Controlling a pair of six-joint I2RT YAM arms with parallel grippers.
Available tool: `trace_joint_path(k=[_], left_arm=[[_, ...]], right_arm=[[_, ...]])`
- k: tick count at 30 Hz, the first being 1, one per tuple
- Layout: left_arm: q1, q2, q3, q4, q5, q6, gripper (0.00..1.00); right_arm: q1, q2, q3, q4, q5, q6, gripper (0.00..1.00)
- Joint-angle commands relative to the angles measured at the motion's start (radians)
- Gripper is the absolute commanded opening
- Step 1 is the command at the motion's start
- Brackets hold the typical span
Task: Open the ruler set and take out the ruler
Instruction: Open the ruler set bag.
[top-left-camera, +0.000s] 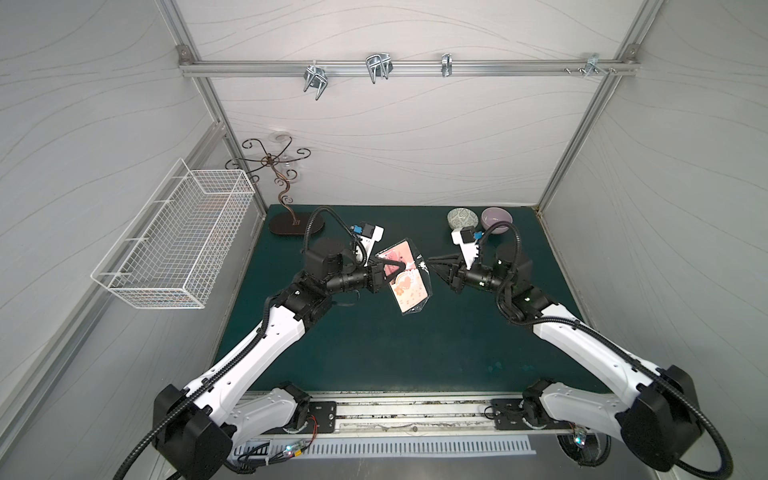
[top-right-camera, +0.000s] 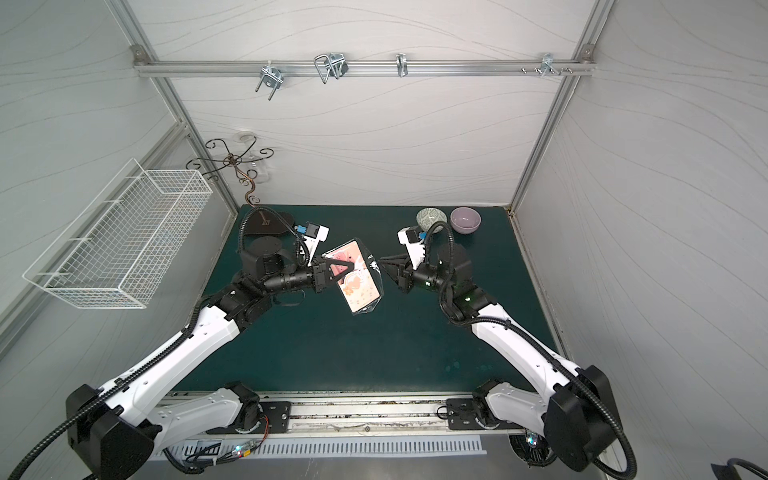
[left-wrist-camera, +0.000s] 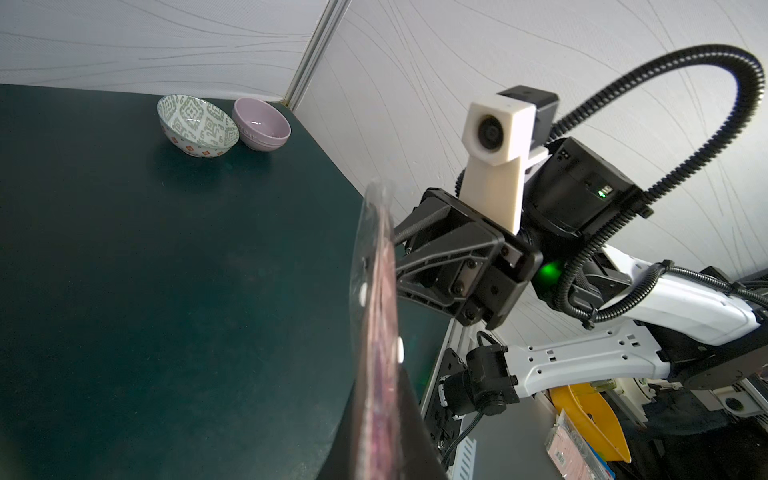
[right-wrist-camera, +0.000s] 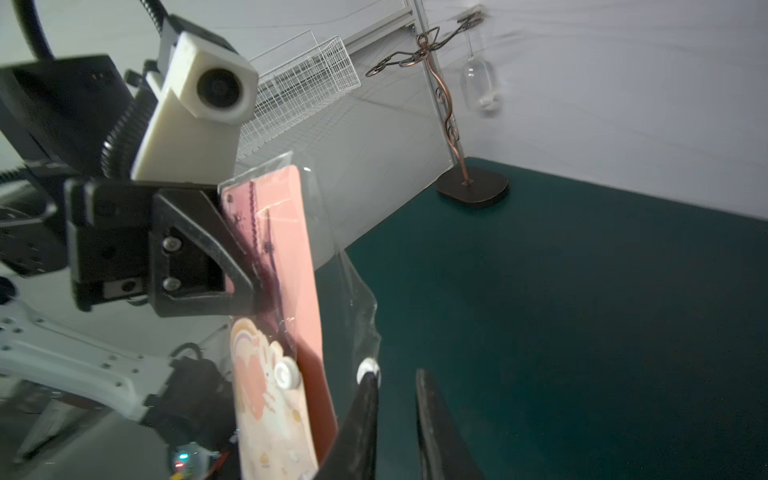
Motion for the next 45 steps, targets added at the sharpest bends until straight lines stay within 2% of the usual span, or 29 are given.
trace_joint_path(k=[1,5,9,12,13,14,15,17,19,22,25,28,35,39,45], left_arm=[[-0.006,-0.018,-0.002,0.082,0.025,-0.001,0.00],[-0.006,-0.014,-0.004,0.103,0.030,-0.011,0.00],[-0.007,-0.021,-0.009,0.107,0.028,-0.013,0.00],[-0.007,-0.023,-0.009,0.104,0.024,-0.009,0.00],[-0.007,-0.022,-0.009,0.101,0.022,-0.008,0.00],[-0.006,-0.022,-0.010,0.099,0.023,-0.007,0.00],[-0.007,-0.022,-0.007,0.096,0.024,-0.007,0.00],[-0.008,-0.022,-0.005,0.097,0.025,-0.008,0.00],[-0.007,-0.021,-0.004,0.097,0.027,-0.009,0.00],[-0.008,-0.020,-0.004,0.103,0.030,-0.013,0.00],[-0.007,-0.021,-0.004,0.107,0.034,-0.019,0.00],[-0.007,-0.027,-0.006,0.105,0.036,-0.016,0.00],[-0.010,-0.031,-0.008,0.110,0.036,-0.021,0.00],[-0.011,-0.034,-0.007,0.110,0.034,-0.018,0.00],[-0.013,-0.034,-0.009,0.122,0.039,-0.019,0.00]], right_arm=[[-0.013,0.017,0.012,0.100,-0.197,0.110,0.11],[-0.013,0.029,-0.002,0.164,-0.258,0.158,0.08],[-0.014,0.046,-0.013,0.222,-0.326,0.197,0.19],[-0.016,0.046,-0.026,0.254,-0.326,0.228,0.25],[-0.017,0.037,-0.031,0.254,-0.310,0.229,0.33],[-0.015,0.027,-0.035,0.246,-0.292,0.217,0.45],[-0.004,0.011,-0.033,0.209,-0.259,0.175,0.51],[0.054,-0.012,0.013,0.007,-0.135,0.012,0.60],[0.104,-0.008,0.048,-0.096,-0.066,-0.071,0.63],[0.096,0.020,0.063,-0.076,-0.063,-0.035,0.63],[0.078,0.032,0.080,-0.100,-0.002,-0.017,0.61],[0.031,0.039,0.074,-0.078,-0.001,0.035,0.53],[0.002,0.073,0.092,-0.064,-0.096,0.064,0.29],[0.002,0.083,0.090,-0.026,-0.156,0.085,0.26],[-0.001,0.117,0.091,0.051,-0.260,0.139,0.10]])
